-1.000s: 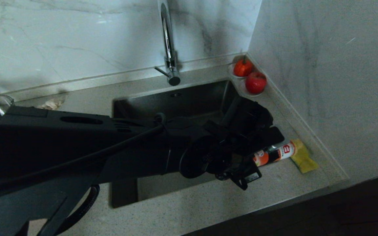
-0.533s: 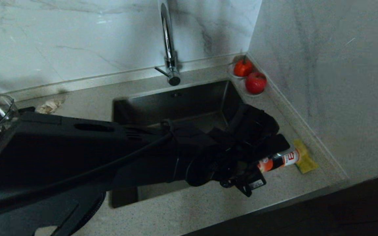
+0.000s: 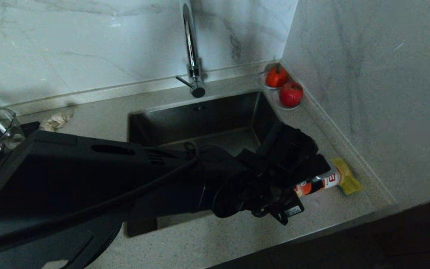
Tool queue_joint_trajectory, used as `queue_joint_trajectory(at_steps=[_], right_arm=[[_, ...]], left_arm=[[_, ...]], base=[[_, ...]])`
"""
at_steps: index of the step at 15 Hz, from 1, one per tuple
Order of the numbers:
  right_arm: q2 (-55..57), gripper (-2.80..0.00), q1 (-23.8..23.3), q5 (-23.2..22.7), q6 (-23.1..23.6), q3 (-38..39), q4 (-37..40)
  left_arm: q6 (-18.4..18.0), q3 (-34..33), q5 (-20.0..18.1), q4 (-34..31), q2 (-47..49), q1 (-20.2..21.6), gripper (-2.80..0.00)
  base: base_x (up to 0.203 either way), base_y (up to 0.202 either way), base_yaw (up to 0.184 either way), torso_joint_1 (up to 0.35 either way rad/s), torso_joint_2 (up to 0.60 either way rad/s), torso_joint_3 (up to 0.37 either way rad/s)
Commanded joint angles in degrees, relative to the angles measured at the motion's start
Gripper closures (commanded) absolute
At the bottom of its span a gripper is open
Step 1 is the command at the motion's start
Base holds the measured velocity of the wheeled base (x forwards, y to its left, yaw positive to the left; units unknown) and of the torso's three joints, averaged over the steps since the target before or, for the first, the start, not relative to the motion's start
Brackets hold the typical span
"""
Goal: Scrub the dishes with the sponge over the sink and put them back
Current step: Squeeze it onto the sponge, then place the dish soap on the table
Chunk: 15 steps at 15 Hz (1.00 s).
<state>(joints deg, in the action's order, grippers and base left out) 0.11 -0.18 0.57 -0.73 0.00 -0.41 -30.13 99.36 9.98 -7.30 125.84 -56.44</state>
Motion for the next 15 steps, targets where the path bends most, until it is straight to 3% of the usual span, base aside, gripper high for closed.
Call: queue_joint_trajectory(at_steps=[1, 7, 12, 15], right_arm=[[0.0, 0.0, 0.0, 0.0, 0.0, 0.0, 0.0], [0.0, 0.0, 0.0, 0.0, 0.0, 0.0, 0.0], [0.0, 0.0, 0.0, 0.0, 0.0, 0.0, 0.0], [0.0, 0.0, 0.0, 0.0, 0.0, 0.0, 0.0]], left_arm=[[0.5, 0.8, 0.0, 0.9, -0.5, 0.0, 0.0], [4.1, 0.5, 0.0, 3.8, 0.0, 0.0, 0.0], [13.0, 0.1, 0.2, 16.3, 1.3, 0.0, 0.0], [15.4, -1.0, 0.5, 17.9, -1.6, 0.0, 0.0]], base=[[0.0, 0.0, 0.0, 0.0, 0.0, 0.0], [0.0, 0.0, 0.0, 0.0, 0.0, 0.0], [0.0, 0.0, 0.0, 0.0, 0.0, 0.0], [0.0, 0.0, 0.0, 0.0, 0.0, 0.0]])
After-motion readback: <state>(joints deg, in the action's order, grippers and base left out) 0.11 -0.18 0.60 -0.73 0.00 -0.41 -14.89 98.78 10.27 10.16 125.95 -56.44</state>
